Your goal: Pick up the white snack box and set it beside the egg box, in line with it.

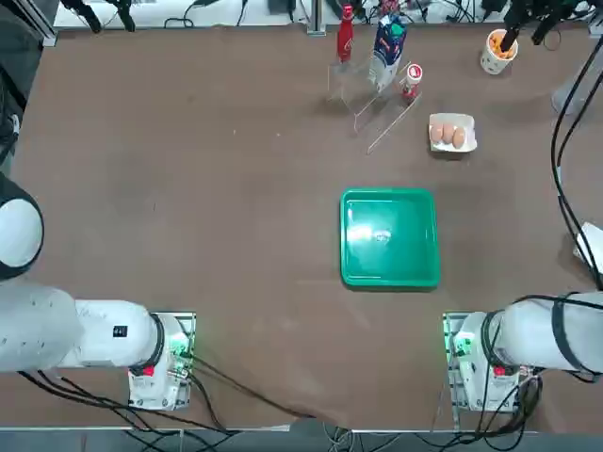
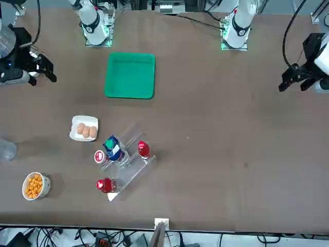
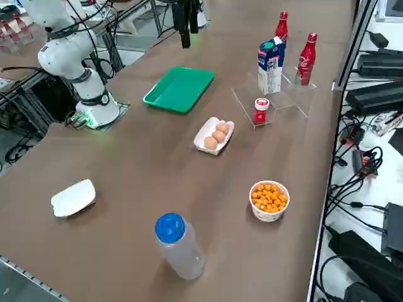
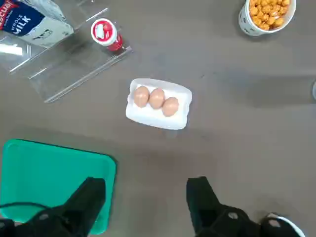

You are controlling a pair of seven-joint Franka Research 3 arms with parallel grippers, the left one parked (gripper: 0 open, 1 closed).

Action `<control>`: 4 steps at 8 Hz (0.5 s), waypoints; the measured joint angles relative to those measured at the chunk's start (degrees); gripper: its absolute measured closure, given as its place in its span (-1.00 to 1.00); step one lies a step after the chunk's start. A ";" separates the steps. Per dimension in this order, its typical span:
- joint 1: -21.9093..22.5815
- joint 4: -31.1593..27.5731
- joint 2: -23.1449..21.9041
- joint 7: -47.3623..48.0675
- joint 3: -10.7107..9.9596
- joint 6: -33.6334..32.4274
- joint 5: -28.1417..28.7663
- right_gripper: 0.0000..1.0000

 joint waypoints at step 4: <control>-0.30 0.21 0.02 0.80 0.00 -3.02 -0.02 -1.00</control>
